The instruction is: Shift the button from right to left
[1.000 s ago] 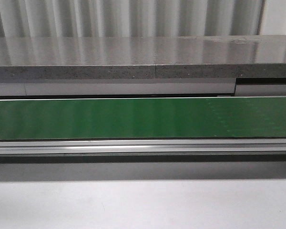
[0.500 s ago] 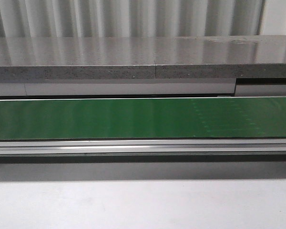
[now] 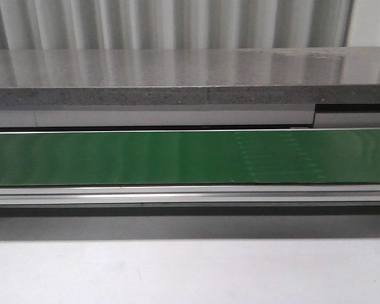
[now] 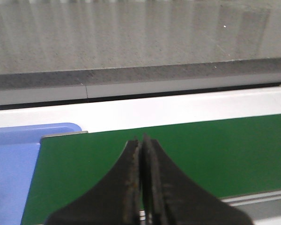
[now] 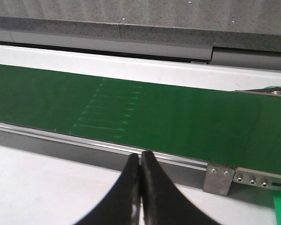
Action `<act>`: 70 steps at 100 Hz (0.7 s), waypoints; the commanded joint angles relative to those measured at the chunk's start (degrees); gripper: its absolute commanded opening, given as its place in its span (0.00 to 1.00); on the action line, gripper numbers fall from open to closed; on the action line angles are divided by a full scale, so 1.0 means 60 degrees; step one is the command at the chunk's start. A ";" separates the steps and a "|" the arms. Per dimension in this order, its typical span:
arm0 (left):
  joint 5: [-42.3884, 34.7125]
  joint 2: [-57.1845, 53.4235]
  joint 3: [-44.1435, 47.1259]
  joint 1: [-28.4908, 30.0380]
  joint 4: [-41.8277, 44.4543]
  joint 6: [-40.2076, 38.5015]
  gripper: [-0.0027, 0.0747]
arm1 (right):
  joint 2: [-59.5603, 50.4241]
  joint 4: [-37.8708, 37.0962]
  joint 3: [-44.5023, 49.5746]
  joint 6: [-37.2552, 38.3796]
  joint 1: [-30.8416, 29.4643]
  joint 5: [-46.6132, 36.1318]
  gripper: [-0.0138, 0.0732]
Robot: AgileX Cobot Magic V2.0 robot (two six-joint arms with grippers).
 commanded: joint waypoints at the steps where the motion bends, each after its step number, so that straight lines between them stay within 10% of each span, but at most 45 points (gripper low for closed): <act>1: -0.1346 -0.0344 0.0206 -0.0017 0.0630 -0.0828 0.01 | 0.0084 0.0064 -0.0256 -0.0066 0.0019 -0.0773 0.08; 70: -0.2659 -0.4210 0.3837 0.0607 0.1024 -0.1112 0.01 | 0.0094 0.0064 -0.0256 -0.0066 0.0019 -0.0773 0.08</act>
